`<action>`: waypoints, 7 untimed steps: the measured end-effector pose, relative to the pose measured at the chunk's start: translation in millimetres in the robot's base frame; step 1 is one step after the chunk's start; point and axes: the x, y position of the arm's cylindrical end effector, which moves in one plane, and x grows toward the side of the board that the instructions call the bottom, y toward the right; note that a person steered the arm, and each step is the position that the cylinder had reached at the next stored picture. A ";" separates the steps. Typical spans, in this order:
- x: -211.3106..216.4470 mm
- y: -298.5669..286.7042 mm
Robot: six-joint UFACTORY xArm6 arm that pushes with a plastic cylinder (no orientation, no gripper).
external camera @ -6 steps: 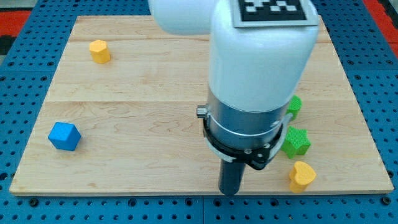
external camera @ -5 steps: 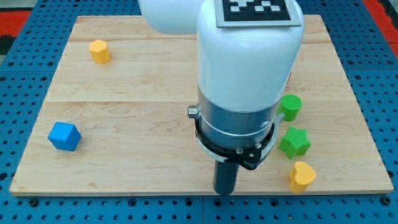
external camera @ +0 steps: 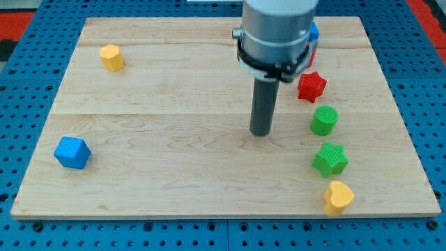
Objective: Push the blue cube left a bit
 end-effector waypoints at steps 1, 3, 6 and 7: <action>-14.3 0.0; -15.1 -31.8; 83.5 -136.5; 103.9 -194.7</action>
